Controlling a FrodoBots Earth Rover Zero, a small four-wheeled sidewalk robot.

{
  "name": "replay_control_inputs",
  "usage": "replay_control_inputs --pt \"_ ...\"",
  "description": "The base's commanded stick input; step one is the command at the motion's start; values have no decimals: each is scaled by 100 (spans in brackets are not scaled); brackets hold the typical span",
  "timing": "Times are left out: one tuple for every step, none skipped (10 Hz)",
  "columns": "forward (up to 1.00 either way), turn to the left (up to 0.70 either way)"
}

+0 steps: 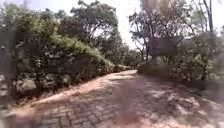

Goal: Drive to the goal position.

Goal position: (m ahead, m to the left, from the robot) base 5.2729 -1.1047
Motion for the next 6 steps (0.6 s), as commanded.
replay_control_inputs --pt "30 0" --pt "30 0" --pt "30 0" --pt "30 0" --pt "30 0" --pt "30 0"
